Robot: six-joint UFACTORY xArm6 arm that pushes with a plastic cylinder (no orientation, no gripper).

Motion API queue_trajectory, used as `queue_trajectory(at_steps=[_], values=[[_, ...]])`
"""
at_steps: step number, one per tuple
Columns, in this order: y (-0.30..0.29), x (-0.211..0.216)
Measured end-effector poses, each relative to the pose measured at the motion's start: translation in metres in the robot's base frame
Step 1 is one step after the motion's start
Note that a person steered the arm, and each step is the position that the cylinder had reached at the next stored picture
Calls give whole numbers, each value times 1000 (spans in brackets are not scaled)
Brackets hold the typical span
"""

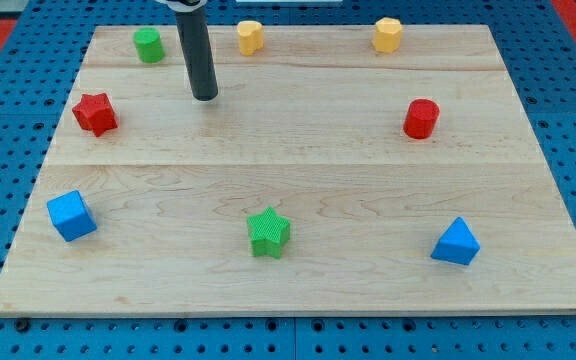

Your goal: Put your hand vertically below the yellow heart

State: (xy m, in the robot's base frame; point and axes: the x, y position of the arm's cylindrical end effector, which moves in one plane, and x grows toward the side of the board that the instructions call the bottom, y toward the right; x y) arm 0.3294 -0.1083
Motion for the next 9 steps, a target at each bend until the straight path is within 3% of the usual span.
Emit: queue_trajectory(at_steps=[9], values=[[-2,-19]])
